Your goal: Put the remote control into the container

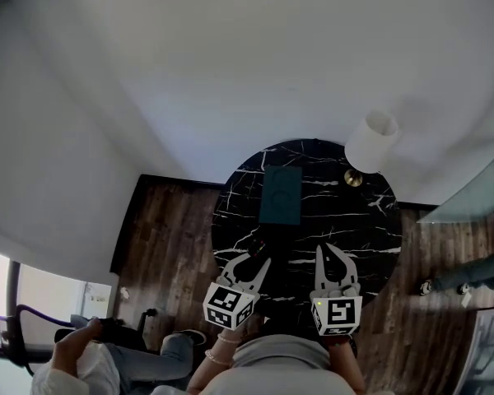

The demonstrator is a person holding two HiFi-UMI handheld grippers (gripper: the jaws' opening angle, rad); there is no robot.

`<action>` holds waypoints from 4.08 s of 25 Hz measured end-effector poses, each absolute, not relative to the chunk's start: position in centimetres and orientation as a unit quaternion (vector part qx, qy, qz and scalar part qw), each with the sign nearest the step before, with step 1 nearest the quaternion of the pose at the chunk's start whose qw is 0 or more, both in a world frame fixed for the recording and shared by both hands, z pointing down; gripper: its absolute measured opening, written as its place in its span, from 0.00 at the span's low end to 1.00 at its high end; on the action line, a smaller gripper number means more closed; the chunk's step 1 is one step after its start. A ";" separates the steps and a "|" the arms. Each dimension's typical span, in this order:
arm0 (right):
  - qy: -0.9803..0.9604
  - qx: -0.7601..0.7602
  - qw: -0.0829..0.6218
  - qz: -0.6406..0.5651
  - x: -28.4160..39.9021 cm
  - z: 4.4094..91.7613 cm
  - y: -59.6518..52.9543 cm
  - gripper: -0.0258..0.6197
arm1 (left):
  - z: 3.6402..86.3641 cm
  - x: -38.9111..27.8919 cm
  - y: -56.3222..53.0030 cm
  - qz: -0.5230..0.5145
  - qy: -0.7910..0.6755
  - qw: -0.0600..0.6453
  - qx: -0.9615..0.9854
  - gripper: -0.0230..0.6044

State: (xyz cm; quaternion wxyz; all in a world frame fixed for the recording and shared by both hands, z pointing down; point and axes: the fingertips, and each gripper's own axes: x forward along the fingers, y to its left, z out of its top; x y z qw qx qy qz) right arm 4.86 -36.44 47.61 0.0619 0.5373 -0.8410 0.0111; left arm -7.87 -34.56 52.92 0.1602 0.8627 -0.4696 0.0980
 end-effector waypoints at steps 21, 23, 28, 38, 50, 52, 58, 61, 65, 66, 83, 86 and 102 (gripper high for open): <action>-0.814 0.573 0.087 0.024 9.4 49.8 -38.0 0.06 | 62.9 -7.7 -37.6 0.185 -0.447 0.234 0.843 0.17; -0.811 0.577 0.088 0.026 10.0 49.9 -38.0 0.06 | 64.5 -7.5 -37.8 0.199 -0.437 0.249 0.841 0.17; -0.800 0.592 0.092 0.030 11.4 50.1 -38.0 0.06 | 69.2 -7.0 -38.3 0.228 -0.403 0.308 0.831 0.17; -0.782 0.614 0.099 0.039 13.7 50.6 -38.1 0.06 | 77.1 -6.0 -38.3 0.276 -0.346 0.412 0.796 0.17; -0.776 0.621 0.104 0.045 14.7 50.9 -38.2 0.06 | 81.9 -5.4 -39.3 0.265 -0.334 0.522 0.739 0.17; -0.775 0.621 0.104 0.045 14.8 50.9 -38.2 0.06 | 82.3 -5.5 -39.3 0.275 -0.340 0.519 0.735 0.17; -0.776 0.621 0.102 0.046 14.9 50.9 -38.3 0.06 | 82.2 -5.6 -39.4 0.282 -0.363 0.488 0.742 0.18; -0.778 0.618 0.101 0.046 14.7 50.9 -38.4 0.06 | 81.9 -5.7 -39.3 0.288 -0.381 0.465 0.745 0.19; -0.783 0.613 0.101 0.044 14.2 50.8 -38.5 0.06 | 80.7 -6.5 -39.6 0.290 -0.417 0.426 0.749 0.20; -0.784 0.611 0.100 0.044 14.2 50.8 -38.5 0.06 | 80.3 -6.7 -39.7 0.288 -0.424 0.418 0.750 0.20; -0.812 0.575 0.092 0.033 10.5 50.4 -39.2 0.06 | 64.4 -6.8 -40.7 0.148 -0.500 0.248 0.816 0.08; -0.819 0.567 0.087 0.027 9.8 50.0 -39.2 0.06 | 60.6 -6.0 -40.4 0.116 -0.499 0.215 0.832 0.05; -0.847 0.528 0.061 0.010 5.4 47.3 -37.7 0.06 | 46.6 -5.4 -37.1 -0.001 -0.506 0.097 0.857 0.05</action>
